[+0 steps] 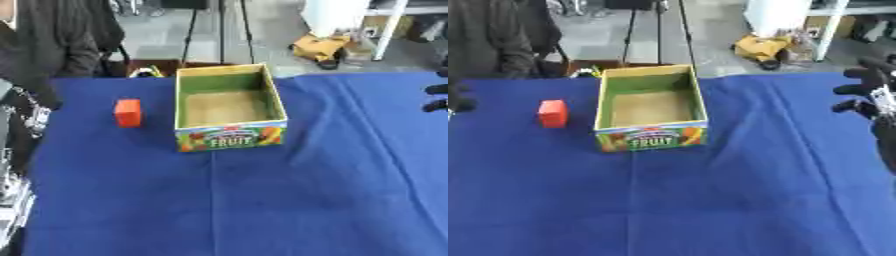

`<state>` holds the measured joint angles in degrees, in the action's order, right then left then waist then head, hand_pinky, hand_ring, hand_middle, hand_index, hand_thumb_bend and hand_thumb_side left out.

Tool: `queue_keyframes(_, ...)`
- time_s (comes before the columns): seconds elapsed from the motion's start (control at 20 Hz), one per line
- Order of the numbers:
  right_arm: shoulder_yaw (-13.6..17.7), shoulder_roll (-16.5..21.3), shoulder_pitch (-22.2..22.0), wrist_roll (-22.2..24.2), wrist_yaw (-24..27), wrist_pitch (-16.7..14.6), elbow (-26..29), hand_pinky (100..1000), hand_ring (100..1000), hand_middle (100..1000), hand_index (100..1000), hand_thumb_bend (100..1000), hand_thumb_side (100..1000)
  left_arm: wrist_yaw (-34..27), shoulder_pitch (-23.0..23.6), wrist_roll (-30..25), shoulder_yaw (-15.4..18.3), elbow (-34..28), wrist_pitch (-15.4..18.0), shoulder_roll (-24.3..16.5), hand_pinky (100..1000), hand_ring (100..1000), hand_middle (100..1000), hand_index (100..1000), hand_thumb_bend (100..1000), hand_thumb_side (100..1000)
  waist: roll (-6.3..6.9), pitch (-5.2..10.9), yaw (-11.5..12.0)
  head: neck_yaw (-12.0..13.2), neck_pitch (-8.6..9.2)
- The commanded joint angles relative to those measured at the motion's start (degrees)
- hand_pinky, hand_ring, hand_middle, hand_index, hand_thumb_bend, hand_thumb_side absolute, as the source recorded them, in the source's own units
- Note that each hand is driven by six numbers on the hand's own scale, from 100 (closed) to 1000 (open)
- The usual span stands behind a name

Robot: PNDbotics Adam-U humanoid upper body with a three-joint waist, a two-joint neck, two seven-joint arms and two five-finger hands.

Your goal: Pick up objects on the table and place them in the box.

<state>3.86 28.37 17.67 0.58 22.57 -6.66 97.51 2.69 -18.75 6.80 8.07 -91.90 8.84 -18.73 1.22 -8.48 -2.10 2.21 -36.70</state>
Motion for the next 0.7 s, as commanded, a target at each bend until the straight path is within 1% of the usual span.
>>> queue_keyframes(0.05,0.5,1.5,0.6,-0.2,0.2,0.0,1.3,532,663,717,847,266,534,0.1,-0.8,-0.3,0.5,-1.4,0.1,-1.8,694,621,657,811,750,710,-0.1,0.81,-0.1,0.0,0.02)
queue_keyframes(0.4,0.5,1.5,0.6,-0.2,0.2,0.0,1.3,532,662,716,847,266,536,0.6,-1.3,-0.8,0.2,-1.1,-0.3,-2.4,694,621,657,812,751,701,0.06,0.83,-0.2,0.0,-0.02)
queue_keyframes(0.5,0.4,1.5,0.6,-0.2,0.2,0.1,1.3,532,662,716,847,266,536,1.7,-1.9,-1.3,-0.2,-0.6,-1.2,-3.5,696,622,657,814,739,676,0.09,0.86,-0.3,0.0,-0.07)
queue_keyframes(0.6,0.3,1.5,0.6,-0.1,0.2,0.1,1.3,532,662,716,847,267,536,5.4,-3.9,-3.1,-1.0,1.0,-3.6,-6.0,698,626,662,823,698,611,0.06,0.96,-0.4,0.0,-0.23)
queue_keyframes(0.65,0.2,1.5,0.6,0.0,0.2,0.1,1.2,532,662,716,847,266,536,8.4,-5.5,-4.7,-1.6,2.4,-5.3,-7.7,701,630,666,824,682,584,0.06,1.05,-0.5,0.1,-0.33)
queue_keyframes(0.7,0.1,1.5,0.7,0.1,0.2,0.2,1.2,532,662,715,847,265,537,12.0,-7.6,-6.9,-2.4,4.2,-7.1,-9.7,705,641,671,826,652,532,0.07,1.16,-0.7,0.2,-0.41)
